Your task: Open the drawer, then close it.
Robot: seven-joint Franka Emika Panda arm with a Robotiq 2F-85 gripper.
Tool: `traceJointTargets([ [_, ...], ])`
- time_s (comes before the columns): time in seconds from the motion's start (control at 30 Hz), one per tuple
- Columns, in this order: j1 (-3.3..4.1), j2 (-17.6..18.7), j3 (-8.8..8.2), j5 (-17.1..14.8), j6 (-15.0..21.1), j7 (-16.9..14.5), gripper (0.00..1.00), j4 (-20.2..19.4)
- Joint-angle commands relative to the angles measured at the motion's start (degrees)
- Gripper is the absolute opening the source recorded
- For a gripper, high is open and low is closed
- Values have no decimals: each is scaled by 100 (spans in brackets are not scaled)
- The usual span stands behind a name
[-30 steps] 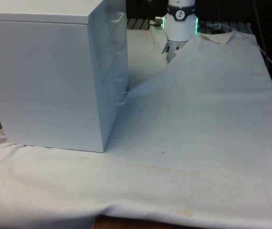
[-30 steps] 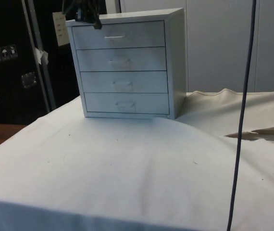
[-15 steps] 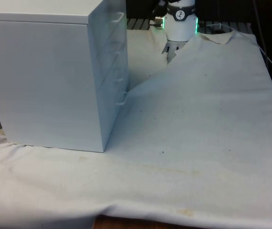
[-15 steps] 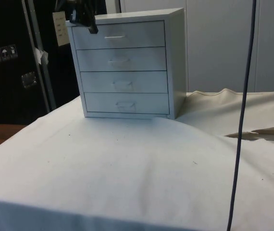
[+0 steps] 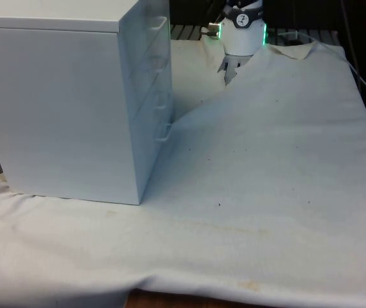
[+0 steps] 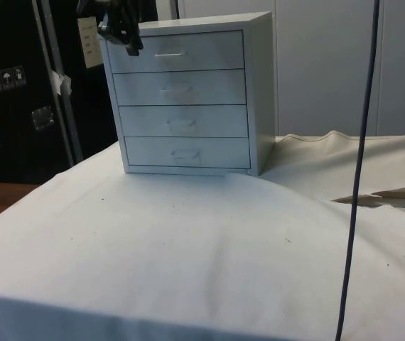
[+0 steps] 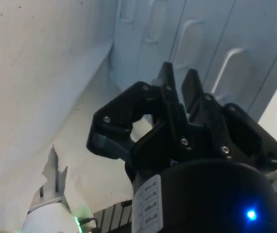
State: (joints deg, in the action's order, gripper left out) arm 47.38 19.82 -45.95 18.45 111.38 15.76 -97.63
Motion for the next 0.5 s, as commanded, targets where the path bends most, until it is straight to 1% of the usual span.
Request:
traceJointTargets([
  [0.0,11,0,-6,23,-11,6,15,6],
  [0.03,11,6,-6,23,-11,6,21,11],
  [0.07,11,6,-6,29,-17,6,29,11],
  [0.13,0,6,0,11,0,6,40,0],
  [0.17,11,6,-6,34,-17,11,40,11],
  [0.2,11,11,-6,40,-17,11,50,11],
  [0.47,11,11,-6,46,-17,17,90,11],
])
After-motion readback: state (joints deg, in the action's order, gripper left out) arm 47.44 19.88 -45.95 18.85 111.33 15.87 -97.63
